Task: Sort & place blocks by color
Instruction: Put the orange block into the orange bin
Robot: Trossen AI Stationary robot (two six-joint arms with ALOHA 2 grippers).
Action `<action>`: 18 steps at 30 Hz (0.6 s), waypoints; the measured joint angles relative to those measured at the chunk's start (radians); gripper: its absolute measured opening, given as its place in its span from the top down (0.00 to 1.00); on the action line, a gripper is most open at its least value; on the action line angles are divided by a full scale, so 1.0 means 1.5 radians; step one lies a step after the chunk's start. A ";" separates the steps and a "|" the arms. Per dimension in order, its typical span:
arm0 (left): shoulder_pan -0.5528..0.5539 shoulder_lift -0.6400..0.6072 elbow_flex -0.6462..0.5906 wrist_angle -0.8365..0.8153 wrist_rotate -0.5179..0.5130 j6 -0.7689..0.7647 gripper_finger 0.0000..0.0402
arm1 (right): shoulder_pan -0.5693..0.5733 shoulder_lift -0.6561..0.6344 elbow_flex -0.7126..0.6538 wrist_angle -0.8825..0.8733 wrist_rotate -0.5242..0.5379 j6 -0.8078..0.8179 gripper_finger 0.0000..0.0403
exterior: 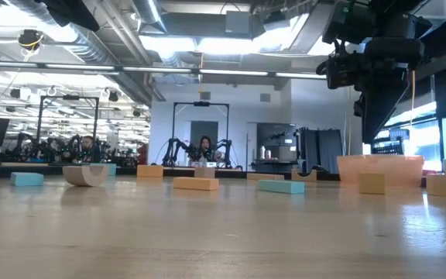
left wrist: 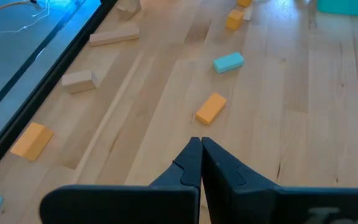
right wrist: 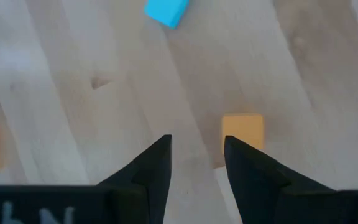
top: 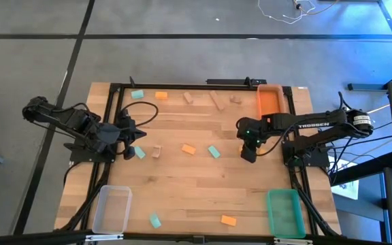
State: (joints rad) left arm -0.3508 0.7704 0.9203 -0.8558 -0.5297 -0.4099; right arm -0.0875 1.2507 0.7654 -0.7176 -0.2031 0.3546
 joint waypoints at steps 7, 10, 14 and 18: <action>0.000 0.000 0.000 0.000 -0.002 0.000 1.00 | 0.000 0.000 0.000 0.003 -0.001 0.004 0.77; 0.000 0.000 0.000 0.000 -0.002 0.000 1.00 | 0.000 0.000 0.000 0.005 0.001 0.003 0.76; 0.000 0.000 0.000 0.000 -0.002 0.000 1.00 | -0.001 0.004 0.000 0.004 0.033 0.023 0.71; 0.000 0.000 -0.001 0.000 -0.003 0.000 1.00 | -0.001 0.018 0.001 0.005 0.036 0.021 0.63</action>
State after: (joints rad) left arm -0.3508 0.7704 0.9195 -0.8555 -0.5335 -0.4095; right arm -0.0883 1.2770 0.7666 -0.7105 -0.1493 0.3865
